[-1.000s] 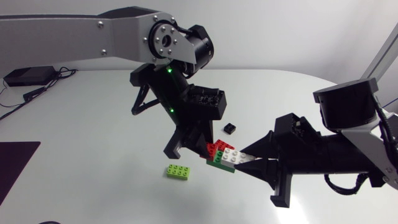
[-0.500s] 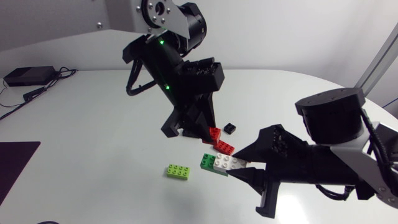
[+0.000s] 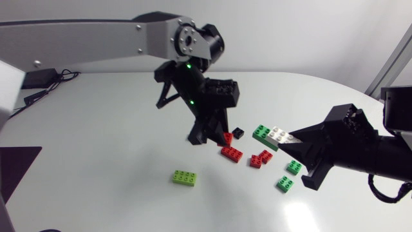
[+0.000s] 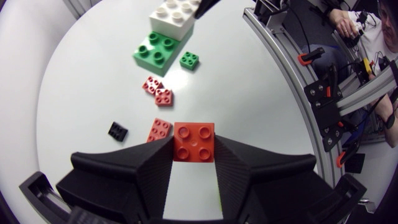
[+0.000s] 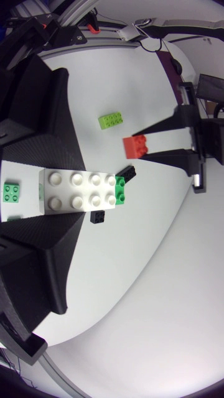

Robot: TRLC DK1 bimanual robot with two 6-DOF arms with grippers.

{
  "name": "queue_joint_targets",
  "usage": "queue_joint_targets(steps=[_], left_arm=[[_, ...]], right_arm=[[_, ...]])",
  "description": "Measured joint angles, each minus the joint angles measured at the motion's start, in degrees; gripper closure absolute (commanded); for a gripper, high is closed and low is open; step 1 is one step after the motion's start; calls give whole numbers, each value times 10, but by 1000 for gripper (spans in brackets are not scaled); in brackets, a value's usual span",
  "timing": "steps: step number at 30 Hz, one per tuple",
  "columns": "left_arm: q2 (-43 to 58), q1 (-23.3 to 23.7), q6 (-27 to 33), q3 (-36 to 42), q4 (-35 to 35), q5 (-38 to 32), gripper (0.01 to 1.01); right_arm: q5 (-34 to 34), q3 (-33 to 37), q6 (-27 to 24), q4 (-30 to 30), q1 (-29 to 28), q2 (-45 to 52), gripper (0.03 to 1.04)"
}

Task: Separate the duplo bricks

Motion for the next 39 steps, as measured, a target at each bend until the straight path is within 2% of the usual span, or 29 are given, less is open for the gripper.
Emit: queue_joint_targets(steps=[6,13,19,24,39], left_arm=[[43,-65,-25,0,21,-16,843],[88,-106,-56,0,66,-42,843],[123,-123,-78,0,100,-62,843],[146,-134,-93,1,121,-91,843],[213,-138,-101,73,144,-140,843]], right_arm=[[-17,-4,9,-1,-36,-47,761],[-65,-4,17,-2,-118,-78,761],[-84,-4,38,7,-195,-94,761],[-90,-5,52,16,-231,-113,761],[-91,-22,62,28,-264,-152,761]])
